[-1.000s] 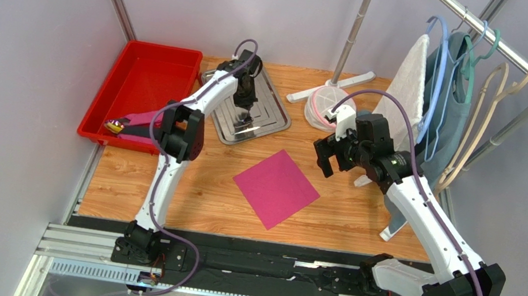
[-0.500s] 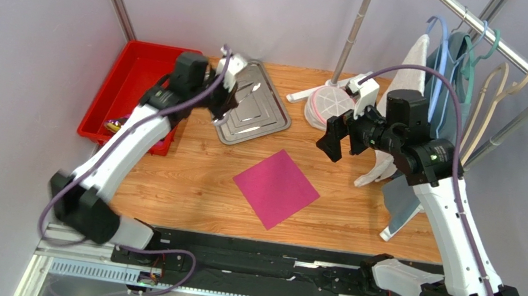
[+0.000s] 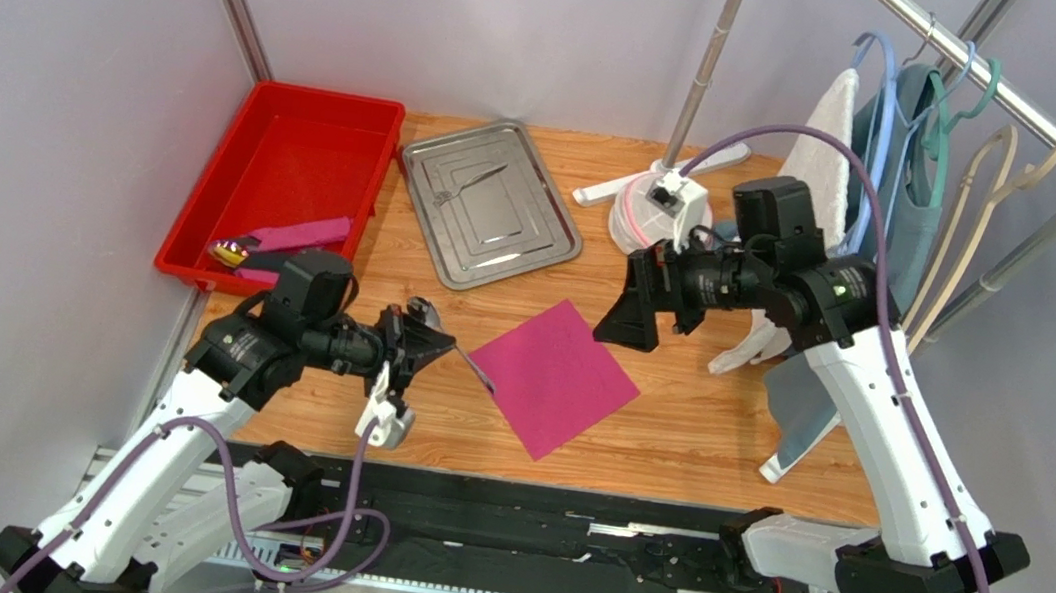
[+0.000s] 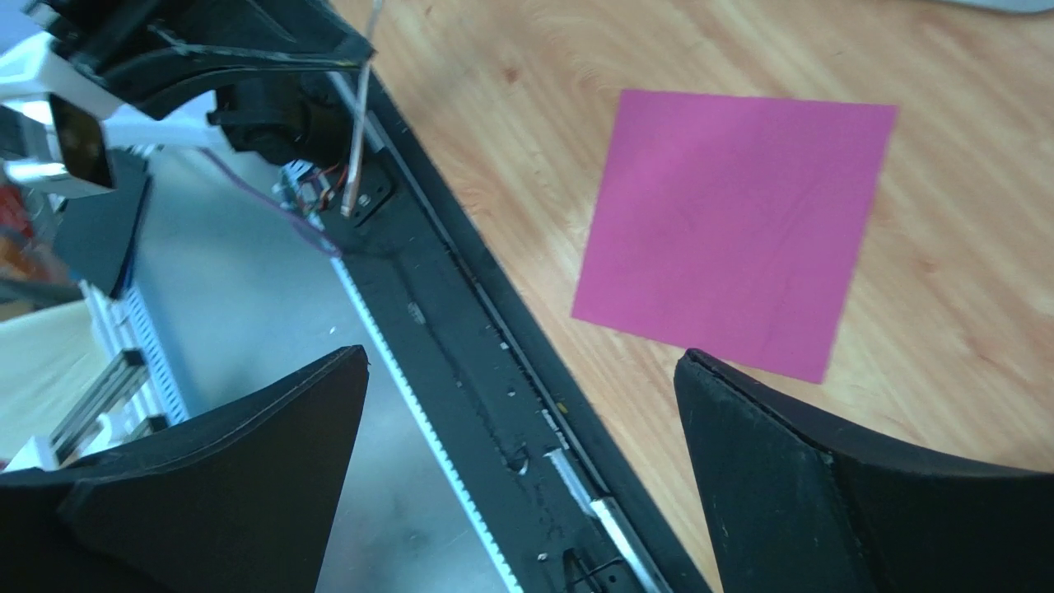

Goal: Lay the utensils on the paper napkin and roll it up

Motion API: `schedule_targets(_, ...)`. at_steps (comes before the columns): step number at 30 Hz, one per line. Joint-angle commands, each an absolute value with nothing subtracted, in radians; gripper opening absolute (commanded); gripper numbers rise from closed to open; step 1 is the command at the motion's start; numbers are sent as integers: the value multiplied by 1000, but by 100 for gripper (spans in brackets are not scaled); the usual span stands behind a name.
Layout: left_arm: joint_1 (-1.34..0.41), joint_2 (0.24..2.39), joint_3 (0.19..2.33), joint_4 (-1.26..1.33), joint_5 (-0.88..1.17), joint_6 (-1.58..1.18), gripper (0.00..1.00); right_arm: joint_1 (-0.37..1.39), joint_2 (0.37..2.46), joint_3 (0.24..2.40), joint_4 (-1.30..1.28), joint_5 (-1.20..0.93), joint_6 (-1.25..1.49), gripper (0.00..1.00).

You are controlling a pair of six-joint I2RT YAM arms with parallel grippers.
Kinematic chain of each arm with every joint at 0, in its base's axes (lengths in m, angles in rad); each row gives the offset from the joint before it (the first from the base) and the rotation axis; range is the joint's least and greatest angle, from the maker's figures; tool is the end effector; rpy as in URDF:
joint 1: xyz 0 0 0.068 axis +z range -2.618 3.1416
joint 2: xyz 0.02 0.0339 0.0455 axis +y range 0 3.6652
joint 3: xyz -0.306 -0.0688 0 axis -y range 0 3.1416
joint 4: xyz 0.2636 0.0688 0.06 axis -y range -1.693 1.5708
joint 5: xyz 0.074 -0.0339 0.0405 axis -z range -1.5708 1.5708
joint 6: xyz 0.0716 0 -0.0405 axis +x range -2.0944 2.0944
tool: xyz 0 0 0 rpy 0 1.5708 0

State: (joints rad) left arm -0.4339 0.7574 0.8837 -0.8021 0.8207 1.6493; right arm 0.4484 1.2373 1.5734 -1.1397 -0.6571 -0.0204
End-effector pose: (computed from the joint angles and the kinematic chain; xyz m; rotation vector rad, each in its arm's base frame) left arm 0.1117 -0.1095 0.3396 1.9107 0.6403 -0.1639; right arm 0.1970 0.1433 0.4521 -0.8604 2.2109 0.9844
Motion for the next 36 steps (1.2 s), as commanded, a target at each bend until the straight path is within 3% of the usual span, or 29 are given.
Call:
schedule_targets(1,-491,794,882,-957,894,2123,0,553,1296,1554,-1092,-693,19,96)
schedule_targets(6,-517,893,930,-991,853,2187,0,655,1393,1568,-1066,-586,-37,100)
schedule_targets(10,-520,952,957,-994,819,2206,0,660,1476,1629,-1016,-652,-11,99)
schedule_targets(13,-520,995,971,-959,816,2175,0,667,1523,1617,-948,-741,27,93)
schedule_targets(17,-522,1046,980,-943,815,2186,0,683,1583,1594,-874,-808,12,75)
schedule_targets(22,-528,1100,1006,-942,810,2209,0,724,1672,1603,-870,-876,3,69)
schedule_targets(24,-529,1126,1017,-939,811,2206,0,736,1692,1595,-877,-900,3,61)
schedule_targets(36,-541,1181,1039,-923,805,2201,0,762,1746,1525,-831,-874,32,52)
